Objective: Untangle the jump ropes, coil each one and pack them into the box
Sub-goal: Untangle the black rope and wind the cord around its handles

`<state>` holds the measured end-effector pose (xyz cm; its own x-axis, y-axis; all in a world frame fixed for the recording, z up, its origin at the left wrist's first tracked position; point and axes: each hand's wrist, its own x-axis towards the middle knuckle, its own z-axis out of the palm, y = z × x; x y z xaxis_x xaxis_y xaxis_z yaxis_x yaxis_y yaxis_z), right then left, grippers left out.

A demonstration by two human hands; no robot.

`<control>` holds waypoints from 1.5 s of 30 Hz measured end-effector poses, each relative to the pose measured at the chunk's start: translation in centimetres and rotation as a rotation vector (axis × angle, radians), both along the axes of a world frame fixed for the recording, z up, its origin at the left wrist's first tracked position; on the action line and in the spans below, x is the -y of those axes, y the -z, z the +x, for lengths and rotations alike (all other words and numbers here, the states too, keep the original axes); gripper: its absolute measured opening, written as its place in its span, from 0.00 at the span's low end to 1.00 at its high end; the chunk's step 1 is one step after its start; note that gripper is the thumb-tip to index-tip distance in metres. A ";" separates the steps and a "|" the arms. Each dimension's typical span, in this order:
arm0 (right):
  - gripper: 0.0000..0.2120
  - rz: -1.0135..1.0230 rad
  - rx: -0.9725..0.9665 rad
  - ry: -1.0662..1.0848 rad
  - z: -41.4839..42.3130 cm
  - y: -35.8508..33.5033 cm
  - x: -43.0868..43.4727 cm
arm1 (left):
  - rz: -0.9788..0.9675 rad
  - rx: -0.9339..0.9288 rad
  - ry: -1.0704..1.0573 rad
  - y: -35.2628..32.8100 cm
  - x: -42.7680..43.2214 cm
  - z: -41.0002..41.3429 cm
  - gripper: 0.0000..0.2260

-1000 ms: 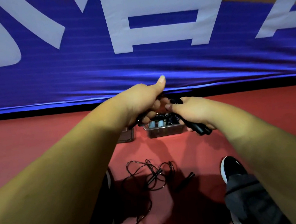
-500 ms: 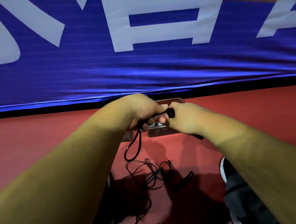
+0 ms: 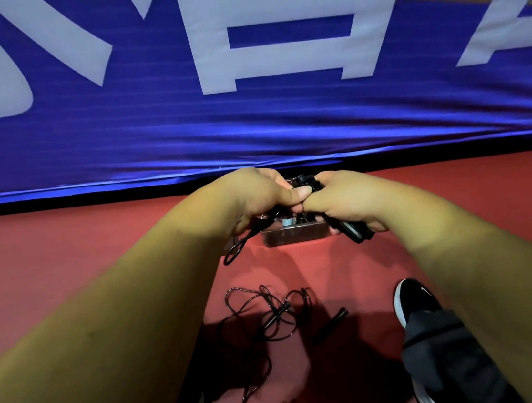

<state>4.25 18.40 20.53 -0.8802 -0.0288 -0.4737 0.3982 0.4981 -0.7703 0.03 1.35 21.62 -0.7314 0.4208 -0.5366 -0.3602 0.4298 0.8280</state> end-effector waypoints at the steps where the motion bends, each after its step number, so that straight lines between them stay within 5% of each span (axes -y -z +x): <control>1: 0.02 -0.047 0.003 -0.009 0.2 -0.5 0.0 | 0.020 -0.002 -0.004 -0.1 0.1 0.0 0.14; 6: 0.02 -0.226 0.101 0.126 0.4 -1.9 -0.3 | 0.023 -0.025 0.012 0.1 0.3 -0.3 0.17; 9: 0.16 -0.349 0.160 0.215 0.2 -1.7 -0.5 | 0.073 0.003 0.008 0.1 0.0 -0.3 0.16; 12: 0.25 -0.343 0.107 0.290 0.0 -1.5 -0.4 | 0.178 0.031 0.034 0.0 -0.3 -0.1 0.13; 19: 0.28 -0.345 0.068 0.352 -0.2 -1.7 -0.5 | 0.126 -0.045 0.126 0.3 1.1 -0.6 0.07; 22: 0.25 -0.379 0.087 0.319 0.0 -1.7 -0.2 | 0.020 -0.065 0.169 -0.2 1.3 -0.3 0.01; 27: 0.17 -0.503 0.195 0.226 0.5 -2.2 0.0 | -0.328 -0.330 0.261 0.8 1.0 0.0 0.17; 35: 0.17 -0.616 0.352 0.053 0.7 -2.0 -0.4 | -0.172 -0.112 0.247 1.4 1.0 0.3 0.11; 45: 0.13 -0.479 0.082 0.308 -0.5 -2.1 -0.7 | -0.093 -0.228 0.400 -1.9 2.8 -0.4 0.08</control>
